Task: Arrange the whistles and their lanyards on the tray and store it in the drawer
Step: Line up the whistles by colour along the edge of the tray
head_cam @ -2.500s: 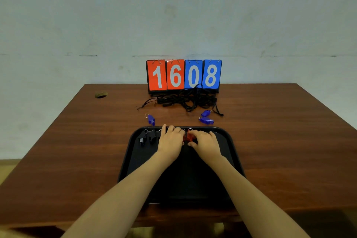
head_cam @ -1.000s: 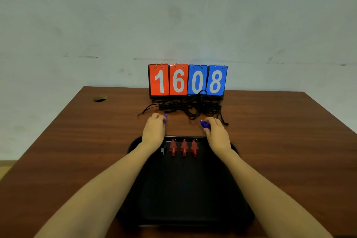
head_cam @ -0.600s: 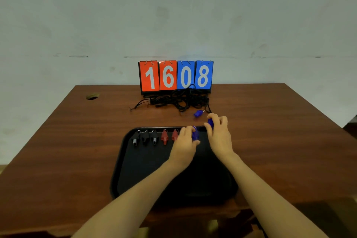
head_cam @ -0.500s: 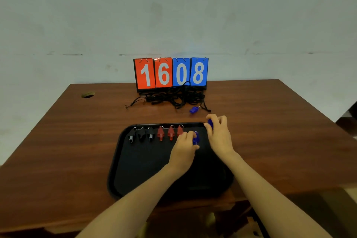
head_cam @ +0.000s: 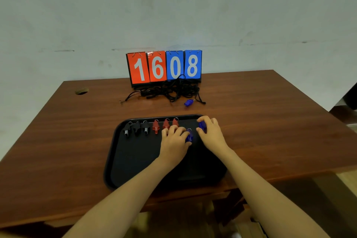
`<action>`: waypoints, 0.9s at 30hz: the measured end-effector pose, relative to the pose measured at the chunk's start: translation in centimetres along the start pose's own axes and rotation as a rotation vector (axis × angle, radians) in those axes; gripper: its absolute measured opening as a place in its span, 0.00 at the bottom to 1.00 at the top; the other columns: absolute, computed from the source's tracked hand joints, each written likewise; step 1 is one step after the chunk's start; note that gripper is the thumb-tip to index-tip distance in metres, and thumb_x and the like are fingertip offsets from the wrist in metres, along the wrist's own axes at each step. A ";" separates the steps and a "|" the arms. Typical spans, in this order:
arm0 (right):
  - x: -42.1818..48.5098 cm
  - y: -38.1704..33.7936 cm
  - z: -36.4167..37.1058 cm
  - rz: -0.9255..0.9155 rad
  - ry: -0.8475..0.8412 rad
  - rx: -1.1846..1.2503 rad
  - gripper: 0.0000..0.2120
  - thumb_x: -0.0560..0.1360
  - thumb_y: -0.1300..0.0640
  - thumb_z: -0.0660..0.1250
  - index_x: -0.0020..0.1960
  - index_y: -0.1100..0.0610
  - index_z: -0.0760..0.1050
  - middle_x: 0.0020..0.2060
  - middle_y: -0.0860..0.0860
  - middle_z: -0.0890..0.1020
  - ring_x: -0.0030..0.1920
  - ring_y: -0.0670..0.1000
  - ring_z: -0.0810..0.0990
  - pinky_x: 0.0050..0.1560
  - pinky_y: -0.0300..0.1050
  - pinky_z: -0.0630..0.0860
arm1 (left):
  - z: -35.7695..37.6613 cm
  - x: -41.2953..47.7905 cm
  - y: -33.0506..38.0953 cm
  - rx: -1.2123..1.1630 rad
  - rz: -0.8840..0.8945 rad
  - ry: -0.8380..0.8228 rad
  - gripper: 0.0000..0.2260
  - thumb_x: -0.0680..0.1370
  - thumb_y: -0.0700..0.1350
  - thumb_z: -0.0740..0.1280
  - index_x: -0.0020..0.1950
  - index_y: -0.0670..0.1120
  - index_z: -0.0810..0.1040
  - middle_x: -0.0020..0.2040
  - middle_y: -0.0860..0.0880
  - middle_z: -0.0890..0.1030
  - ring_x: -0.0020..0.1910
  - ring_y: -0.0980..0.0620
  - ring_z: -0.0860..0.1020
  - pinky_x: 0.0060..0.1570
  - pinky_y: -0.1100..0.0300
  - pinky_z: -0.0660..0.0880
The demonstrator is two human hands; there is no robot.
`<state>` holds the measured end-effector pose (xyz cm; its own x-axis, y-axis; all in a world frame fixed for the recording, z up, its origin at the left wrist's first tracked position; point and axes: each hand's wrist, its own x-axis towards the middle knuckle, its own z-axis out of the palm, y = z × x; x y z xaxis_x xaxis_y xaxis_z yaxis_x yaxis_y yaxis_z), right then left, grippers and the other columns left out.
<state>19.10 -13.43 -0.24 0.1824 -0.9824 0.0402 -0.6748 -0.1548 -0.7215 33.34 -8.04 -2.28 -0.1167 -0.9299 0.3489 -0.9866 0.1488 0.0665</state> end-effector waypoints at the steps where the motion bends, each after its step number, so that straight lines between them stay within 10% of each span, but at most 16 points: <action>1: 0.0 0.1 0.0 0.000 -0.014 0.005 0.14 0.78 0.58 0.62 0.63 0.51 0.68 0.56 0.50 0.67 0.45 0.45 0.72 0.46 0.38 0.69 | 0.2 0.2 0.0 0.030 0.027 0.009 0.16 0.60 0.53 0.79 0.45 0.50 0.84 0.45 0.54 0.83 0.47 0.50 0.81 0.51 0.54 0.66; 7: 0.3 0.6 -0.2 -0.009 -0.060 -0.019 0.17 0.79 0.60 0.61 0.66 0.53 0.67 0.58 0.52 0.67 0.45 0.46 0.72 0.45 0.36 0.69 | 0.4 2.3 0.1 0.149 0.017 -0.061 0.13 0.63 0.53 0.78 0.43 0.49 0.84 0.42 0.54 0.83 0.48 0.50 0.80 0.52 0.51 0.74; 12: 0.8 0.9 -0.1 -0.004 -0.105 -0.051 0.18 0.79 0.59 0.59 0.69 0.53 0.65 0.57 0.51 0.66 0.45 0.47 0.72 0.46 0.37 0.69 | 0.5 3.9 -0.4 0.115 0.002 -0.160 0.14 0.80 0.49 0.58 0.61 0.46 0.75 0.60 0.49 0.77 0.64 0.47 0.68 0.66 0.50 0.56; 27: 3.1 0.7 1.5 -0.023 -0.123 -0.126 0.23 0.78 0.60 0.63 0.72 0.54 0.64 0.65 0.53 0.70 0.64 0.52 0.71 0.62 0.43 0.69 | -0.2 5.6 -1.0 0.131 -0.019 -0.268 0.16 0.80 0.48 0.56 0.64 0.45 0.73 0.64 0.49 0.75 0.69 0.47 0.64 0.71 0.46 0.52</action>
<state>20.21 -16.40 -1.67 0.2800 -0.9594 -0.0347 -0.7522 -0.1968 -0.6289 33.69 -13.36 -0.18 -0.1069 -0.9903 0.0885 -0.9932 0.1022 -0.0563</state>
